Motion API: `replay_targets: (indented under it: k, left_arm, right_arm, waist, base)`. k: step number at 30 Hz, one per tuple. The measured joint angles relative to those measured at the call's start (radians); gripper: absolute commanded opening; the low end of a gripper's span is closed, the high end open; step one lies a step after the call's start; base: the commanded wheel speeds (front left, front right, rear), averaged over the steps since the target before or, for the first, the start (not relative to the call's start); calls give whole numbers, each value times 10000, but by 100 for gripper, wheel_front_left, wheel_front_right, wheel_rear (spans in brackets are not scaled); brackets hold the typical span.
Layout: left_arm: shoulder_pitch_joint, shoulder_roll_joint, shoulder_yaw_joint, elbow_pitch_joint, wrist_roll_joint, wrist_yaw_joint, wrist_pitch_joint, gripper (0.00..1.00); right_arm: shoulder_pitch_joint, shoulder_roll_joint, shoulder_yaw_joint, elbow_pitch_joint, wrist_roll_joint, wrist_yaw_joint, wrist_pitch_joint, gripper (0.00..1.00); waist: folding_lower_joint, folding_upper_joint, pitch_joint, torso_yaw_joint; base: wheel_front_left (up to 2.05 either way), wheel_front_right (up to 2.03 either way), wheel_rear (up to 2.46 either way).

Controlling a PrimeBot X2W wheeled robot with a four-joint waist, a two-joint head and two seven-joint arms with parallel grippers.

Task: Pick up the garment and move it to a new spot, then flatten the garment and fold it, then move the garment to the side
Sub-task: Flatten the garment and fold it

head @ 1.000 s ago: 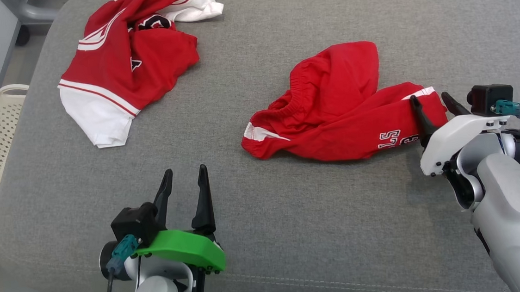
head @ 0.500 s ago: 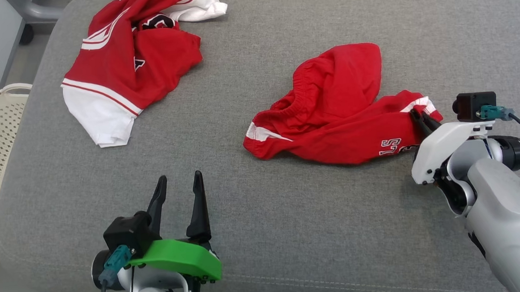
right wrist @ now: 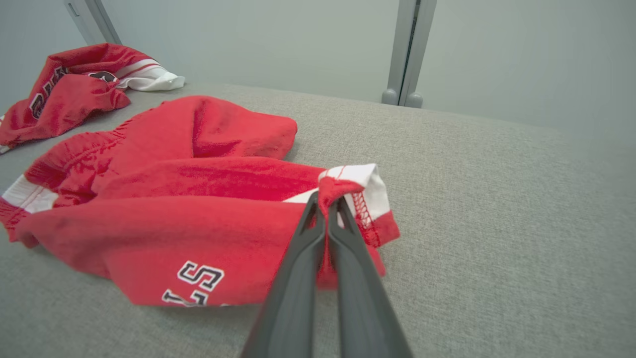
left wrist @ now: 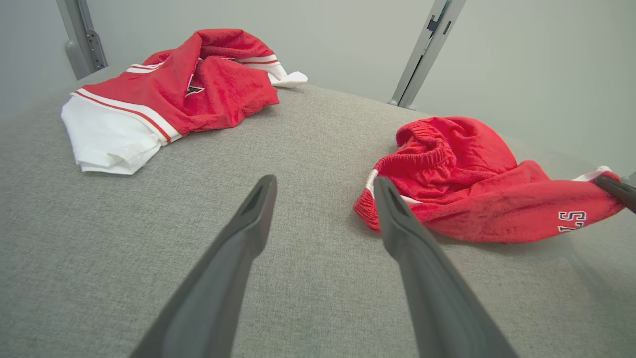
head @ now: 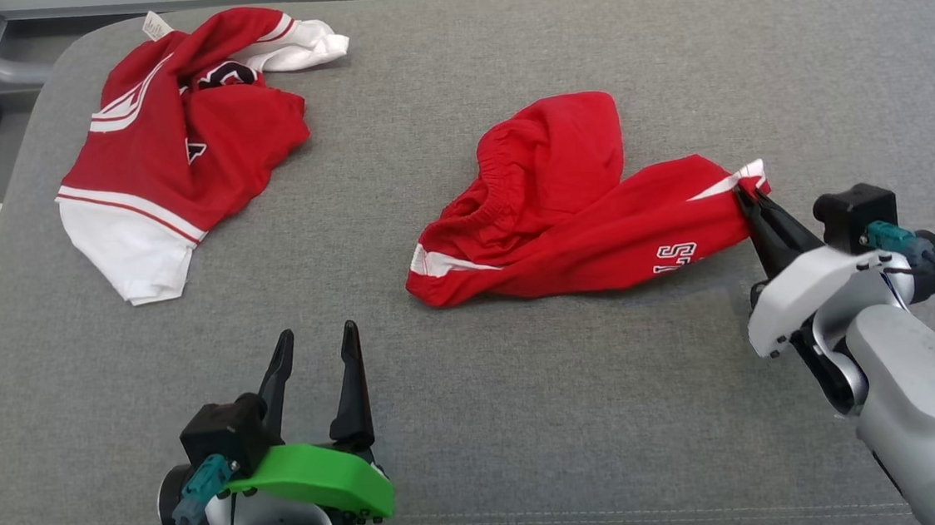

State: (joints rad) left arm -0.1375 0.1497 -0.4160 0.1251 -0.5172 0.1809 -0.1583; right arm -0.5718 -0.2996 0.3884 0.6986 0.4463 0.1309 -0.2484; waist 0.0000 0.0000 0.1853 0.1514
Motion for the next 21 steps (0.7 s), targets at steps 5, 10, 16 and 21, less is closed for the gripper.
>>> replay_targets:
  k: [5,10,16,21]
  left_arm:
    - [48,46,40,-128,-27,75,33,100]
    - [86,169,104,-230,-56,138,46,100]
    - [85,226,90,-330,-65,186,127,100]
    - [67,274,67,-366,-69,217,173,100]
  right_arm:
    - [1111,-324,-360,-1210,-951,0,-142,0]
    - [2561,-197,-1039,-2196,-1542,0,-144,0]
    - [3214,23,-1430,-2466,-1902,0,-146,0]
    - [3497,107,-1436,-2539,-1946,0,-144,18]
  waist:
    - [0,0,-57,-314]
    - [0,0,-28,-589]
    - [0,0,94,-874]
    - [0,0,243,-1102]
  base:
    - [0,0,0]
    - [0,0,0]
    - [0,0,0]
    - [0,0,0]
